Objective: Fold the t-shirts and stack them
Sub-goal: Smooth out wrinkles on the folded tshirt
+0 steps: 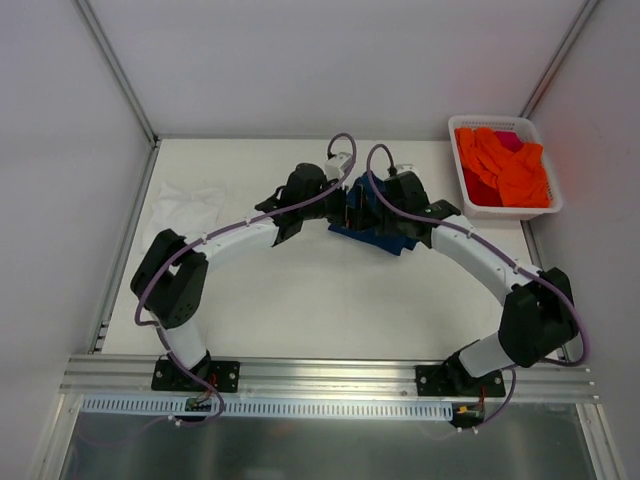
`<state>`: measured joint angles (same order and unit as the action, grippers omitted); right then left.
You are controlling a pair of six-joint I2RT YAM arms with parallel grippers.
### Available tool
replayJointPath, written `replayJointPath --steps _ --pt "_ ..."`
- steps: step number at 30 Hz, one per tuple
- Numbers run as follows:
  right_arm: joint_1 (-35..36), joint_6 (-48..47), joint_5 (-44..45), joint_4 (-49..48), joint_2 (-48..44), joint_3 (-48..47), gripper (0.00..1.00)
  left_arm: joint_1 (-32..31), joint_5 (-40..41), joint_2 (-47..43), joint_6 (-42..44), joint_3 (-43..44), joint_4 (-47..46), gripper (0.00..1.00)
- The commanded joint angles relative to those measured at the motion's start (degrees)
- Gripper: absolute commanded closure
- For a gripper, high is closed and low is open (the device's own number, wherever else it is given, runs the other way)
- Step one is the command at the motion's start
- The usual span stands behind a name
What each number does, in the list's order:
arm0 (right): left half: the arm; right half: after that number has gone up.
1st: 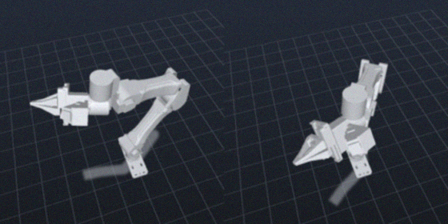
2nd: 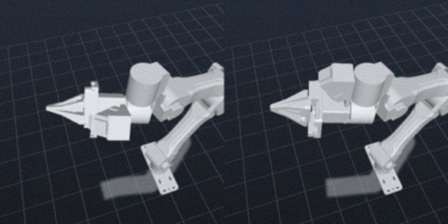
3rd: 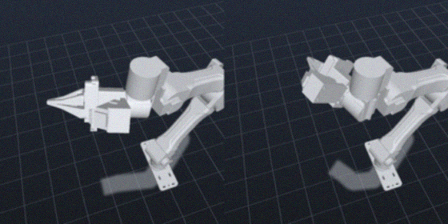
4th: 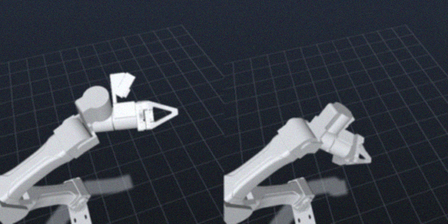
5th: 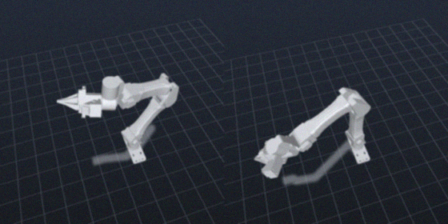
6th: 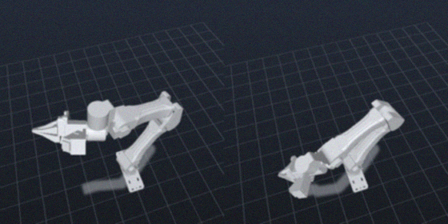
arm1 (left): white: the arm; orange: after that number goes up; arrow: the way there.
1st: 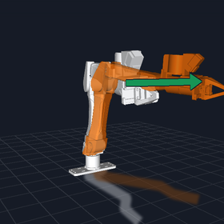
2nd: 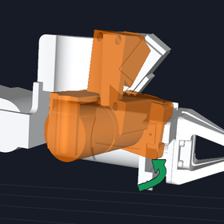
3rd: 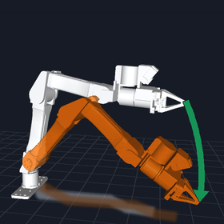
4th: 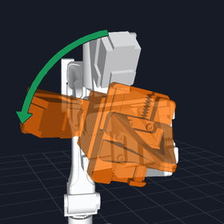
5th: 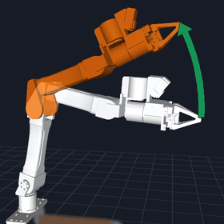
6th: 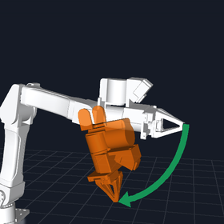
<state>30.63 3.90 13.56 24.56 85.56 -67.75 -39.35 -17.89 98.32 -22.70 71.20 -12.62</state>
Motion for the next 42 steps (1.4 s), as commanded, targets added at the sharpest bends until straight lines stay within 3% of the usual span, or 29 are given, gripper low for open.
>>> replayJointPath --steps 1,4,7,12,16,21,28,35,42 --pt "3.0 2.8 3.6 3.5 -9.7 3.1 0.37 2.4 0.4 6.8 0.6 -3.3 -4.4 0.01" --pt "3.7 3.4 11.3 8.1 -11.8 3.5 0.34 4.8 -4.3 9.8 -3.2 -4.8 -11.4 0.01" --pt "3.8 3.3 18.3 11.5 -12.5 3.0 0.32 6.2 -1.6 11.5 -2.1 -4.7 -12.6 0.01" --pt "3.6 4.4 20.8 11.5 -13.9 5.4 0.27 6.3 7.9 12.4 1.8 -0.7 -6.9 0.01" --pt "3.2 6.9 22.4 11.6 -13.8 6.8 0.23 6.4 20.2 14.8 3.4 6.6 4.4 0.01" --pt "0.1 10.9 21.4 11.0 -18.6 9.5 0.2 10.3 20.5 15.5 -2.1 6.1 6.7 0.01" --pt "-3.6 8.2 24.0 13.2 -23.0 9.9 0.17 12.6 24.9 14.8 -2.9 4.4 8.8 0.01" --pt "-4.3 9.1 21.3 13.4 -24.5 11.0 0.17 14.6 14.6 19.3 -3.3 8.2 8.2 0.01" --pt "-4.4 8.9 21.7 13.4 -24.7 12.5 0.16 17.3 1.4 22.1 -7.2 5.5 -1.1 0.01"
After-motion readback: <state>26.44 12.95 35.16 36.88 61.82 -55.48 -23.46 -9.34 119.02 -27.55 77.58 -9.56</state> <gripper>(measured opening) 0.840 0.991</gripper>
